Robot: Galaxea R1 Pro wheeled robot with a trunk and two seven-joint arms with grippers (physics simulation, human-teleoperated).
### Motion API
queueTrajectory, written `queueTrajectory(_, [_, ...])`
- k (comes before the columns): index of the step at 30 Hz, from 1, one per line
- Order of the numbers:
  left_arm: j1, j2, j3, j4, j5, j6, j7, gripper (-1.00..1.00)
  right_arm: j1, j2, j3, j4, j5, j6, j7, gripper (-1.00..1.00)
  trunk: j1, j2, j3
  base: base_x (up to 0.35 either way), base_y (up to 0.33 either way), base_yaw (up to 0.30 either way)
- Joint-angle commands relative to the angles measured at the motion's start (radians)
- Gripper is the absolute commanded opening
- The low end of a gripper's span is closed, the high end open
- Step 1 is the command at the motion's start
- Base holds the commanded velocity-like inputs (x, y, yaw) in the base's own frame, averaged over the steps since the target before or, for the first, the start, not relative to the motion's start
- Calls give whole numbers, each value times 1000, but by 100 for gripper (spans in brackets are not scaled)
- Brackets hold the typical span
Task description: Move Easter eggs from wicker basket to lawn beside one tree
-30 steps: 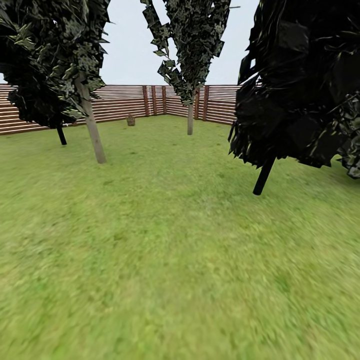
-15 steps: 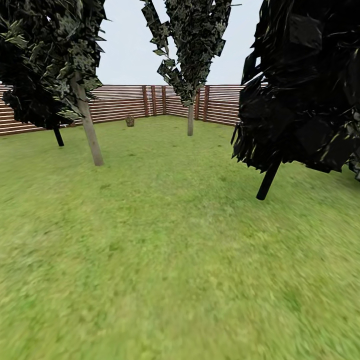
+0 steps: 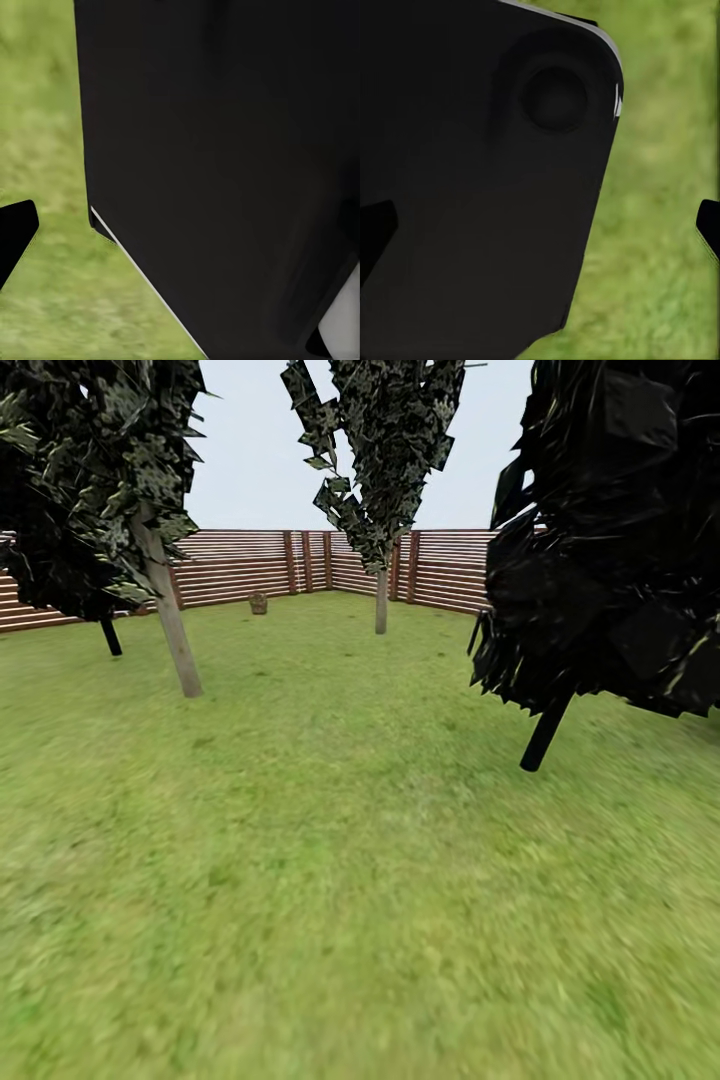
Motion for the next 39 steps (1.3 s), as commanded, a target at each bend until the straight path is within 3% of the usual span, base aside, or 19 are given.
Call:
queueTrajectory(1, [0, 0, 8, -1, 0, 2, 1, 100, -1, 0, 3, 1, 6, -2, 0, 100, 1, 0, -1, 331, 0, 0])
queueTrajectory(39, [0, 0, 8, -1, 0, 1, 1, 100, -1, 0, 4, 1, 6, -2, 0, 100, 1, 0, -1, 331, 0, 0])
